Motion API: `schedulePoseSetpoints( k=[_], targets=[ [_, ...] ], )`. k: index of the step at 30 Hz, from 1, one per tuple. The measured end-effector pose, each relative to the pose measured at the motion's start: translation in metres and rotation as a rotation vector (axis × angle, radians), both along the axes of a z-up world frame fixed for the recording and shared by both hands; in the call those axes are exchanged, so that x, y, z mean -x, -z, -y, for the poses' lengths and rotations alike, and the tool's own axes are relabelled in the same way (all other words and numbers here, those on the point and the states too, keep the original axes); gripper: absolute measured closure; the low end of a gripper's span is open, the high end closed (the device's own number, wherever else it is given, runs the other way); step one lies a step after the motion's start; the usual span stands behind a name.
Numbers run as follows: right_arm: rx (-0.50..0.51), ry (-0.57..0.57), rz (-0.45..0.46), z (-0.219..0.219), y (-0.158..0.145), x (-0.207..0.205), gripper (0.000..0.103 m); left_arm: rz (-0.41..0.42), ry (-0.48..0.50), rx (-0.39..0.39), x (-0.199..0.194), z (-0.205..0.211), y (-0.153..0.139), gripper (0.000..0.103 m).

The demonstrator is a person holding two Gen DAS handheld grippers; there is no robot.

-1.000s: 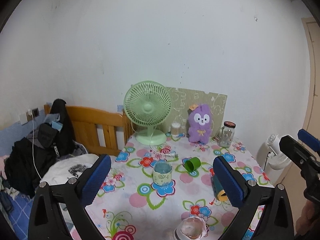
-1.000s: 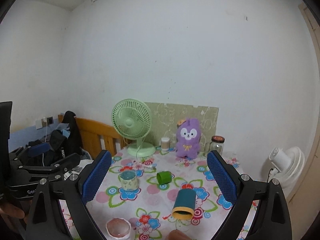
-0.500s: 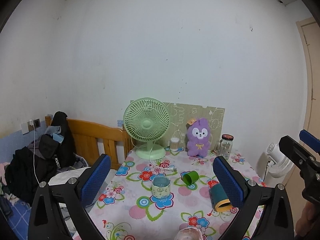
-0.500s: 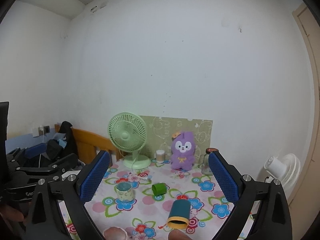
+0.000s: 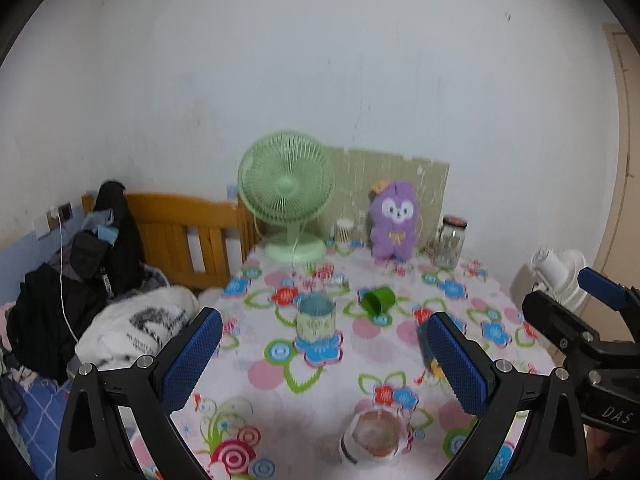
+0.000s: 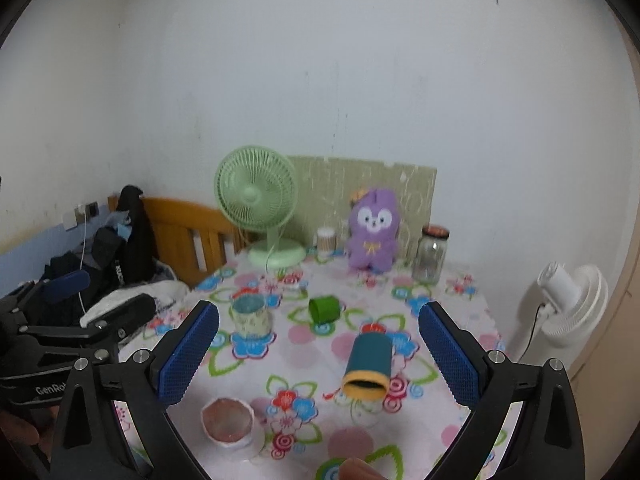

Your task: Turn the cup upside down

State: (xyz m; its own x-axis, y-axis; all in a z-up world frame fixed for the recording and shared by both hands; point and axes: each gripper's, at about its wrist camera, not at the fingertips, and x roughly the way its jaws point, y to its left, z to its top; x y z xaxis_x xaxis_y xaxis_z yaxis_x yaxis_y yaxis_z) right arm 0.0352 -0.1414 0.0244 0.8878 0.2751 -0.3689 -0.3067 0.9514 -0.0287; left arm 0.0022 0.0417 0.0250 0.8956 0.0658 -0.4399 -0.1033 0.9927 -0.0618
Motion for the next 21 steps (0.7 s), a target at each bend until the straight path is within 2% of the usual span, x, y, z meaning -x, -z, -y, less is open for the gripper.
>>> schedulePoseSetpoints(
  k=[3,11,21],
  targets=[
    [0.007,0.005,-0.014,-0.0016,0.0042,-0.0026,0.002,-0.040,-0.004,0.015,-0.0057,-0.0033,0.0072,0.000],
    [0.009,0.017,-0.004,-0.0003,0.0022,-0.0060,0.002,-0.023,-0.015,0.008,-0.0046,-0.0065,0.0018,0.000],
    [0.009,0.015,-0.017,-0.0002,0.0049,-0.0062,0.002,-0.041,-0.013,0.004,-0.0046,-0.0077,0.0041,0.000]
  ],
)
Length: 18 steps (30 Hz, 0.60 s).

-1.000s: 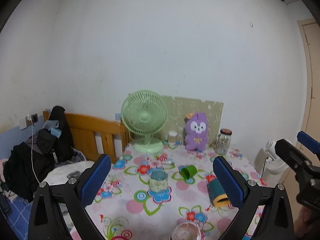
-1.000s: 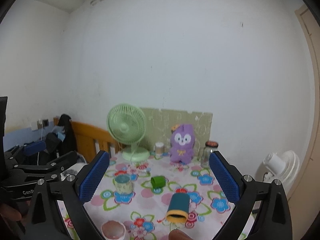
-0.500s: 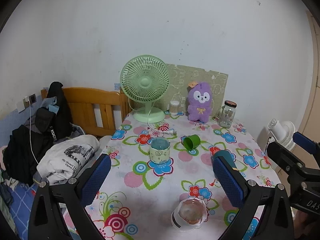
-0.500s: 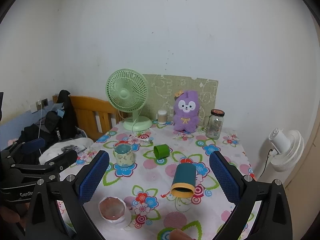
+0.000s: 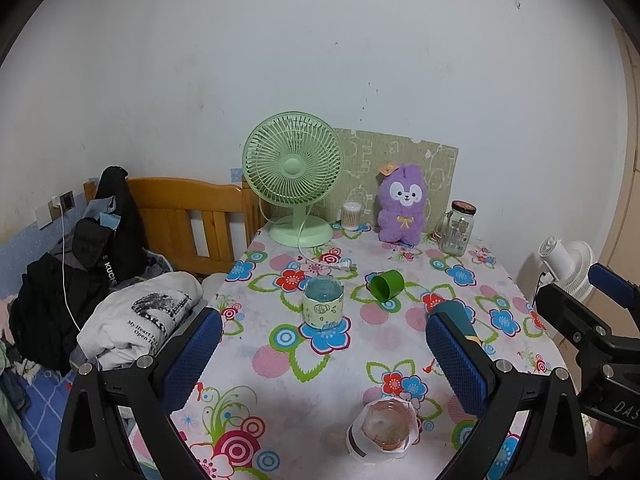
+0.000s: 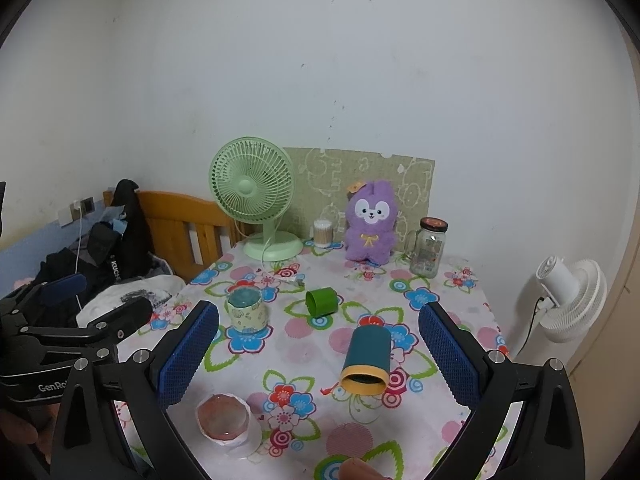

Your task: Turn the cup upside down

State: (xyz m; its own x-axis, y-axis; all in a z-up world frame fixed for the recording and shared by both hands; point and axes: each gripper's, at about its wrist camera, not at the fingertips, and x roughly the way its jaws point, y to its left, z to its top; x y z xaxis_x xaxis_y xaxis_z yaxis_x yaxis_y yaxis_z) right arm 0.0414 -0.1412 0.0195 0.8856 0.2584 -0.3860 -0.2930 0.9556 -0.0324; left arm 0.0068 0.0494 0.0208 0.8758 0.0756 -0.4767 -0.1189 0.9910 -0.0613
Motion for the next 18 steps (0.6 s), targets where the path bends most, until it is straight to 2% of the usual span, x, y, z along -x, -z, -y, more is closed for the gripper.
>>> schedulePoseSetpoints(
  k=[5,10,18],
  targets=[
    [0.007,0.003,-0.013,-0.001,0.001,0.000,0.002,-0.005,-0.002,-0.002,0.000,0.000,0.001,0.000],
    [0.005,-0.004,-0.068,-0.002,0.006,0.000,0.002,-0.035,0.000,-0.005,0.000,0.002,0.008,0.000],
    [0.008,0.010,-0.071,-0.001,0.009,-0.001,0.002,-0.040,0.002,-0.008,0.001,0.002,0.010,0.000]
  ],
)
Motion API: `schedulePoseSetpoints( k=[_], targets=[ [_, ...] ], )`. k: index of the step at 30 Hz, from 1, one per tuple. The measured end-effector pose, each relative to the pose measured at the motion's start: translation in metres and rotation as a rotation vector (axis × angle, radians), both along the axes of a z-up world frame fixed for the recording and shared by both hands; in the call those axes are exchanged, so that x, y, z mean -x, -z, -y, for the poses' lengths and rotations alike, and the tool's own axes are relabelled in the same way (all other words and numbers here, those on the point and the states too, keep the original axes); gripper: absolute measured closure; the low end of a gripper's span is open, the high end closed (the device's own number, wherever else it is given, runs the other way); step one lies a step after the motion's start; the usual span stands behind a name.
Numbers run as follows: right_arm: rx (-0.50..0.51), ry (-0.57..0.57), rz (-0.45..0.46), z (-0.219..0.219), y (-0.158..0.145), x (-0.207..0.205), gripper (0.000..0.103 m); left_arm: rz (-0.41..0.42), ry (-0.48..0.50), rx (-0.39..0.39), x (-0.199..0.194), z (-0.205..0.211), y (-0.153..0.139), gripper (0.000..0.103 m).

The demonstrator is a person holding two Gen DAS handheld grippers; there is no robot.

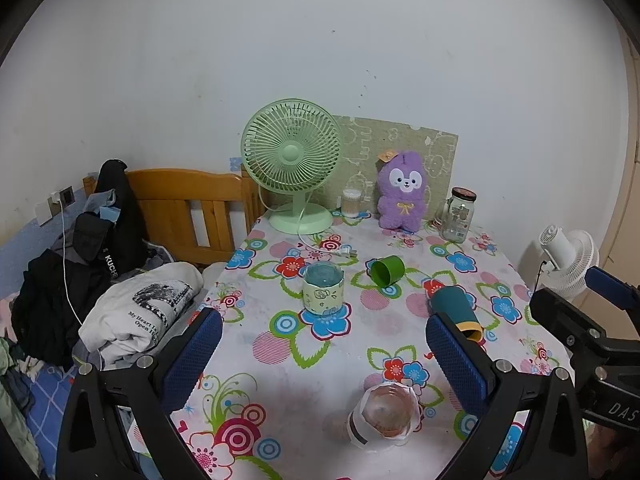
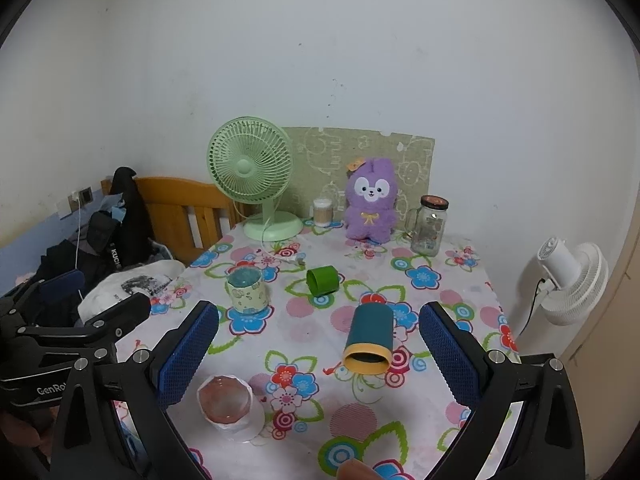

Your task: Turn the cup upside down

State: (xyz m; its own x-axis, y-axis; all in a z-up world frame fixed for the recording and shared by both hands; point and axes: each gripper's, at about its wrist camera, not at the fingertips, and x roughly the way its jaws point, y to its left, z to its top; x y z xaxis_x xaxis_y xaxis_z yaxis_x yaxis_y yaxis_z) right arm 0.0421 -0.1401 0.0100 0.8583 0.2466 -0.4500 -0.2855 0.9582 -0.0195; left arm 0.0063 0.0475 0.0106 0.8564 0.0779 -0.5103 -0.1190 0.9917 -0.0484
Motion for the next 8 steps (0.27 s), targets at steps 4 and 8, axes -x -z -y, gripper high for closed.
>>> schedulePoseSetpoints(
  k=[4,8],
  targets=[
    [0.002,-0.002,0.006,0.0004,-0.0011,0.0012,0.002,0.001,0.001,-0.002,-0.0009,0.0006,-0.0006,0.000],
    [0.005,-0.003,0.012,-0.0003,-0.0024,0.0011,0.002,0.002,0.003,-0.002,-0.0012,0.0002,-0.0015,0.000]
  ],
)
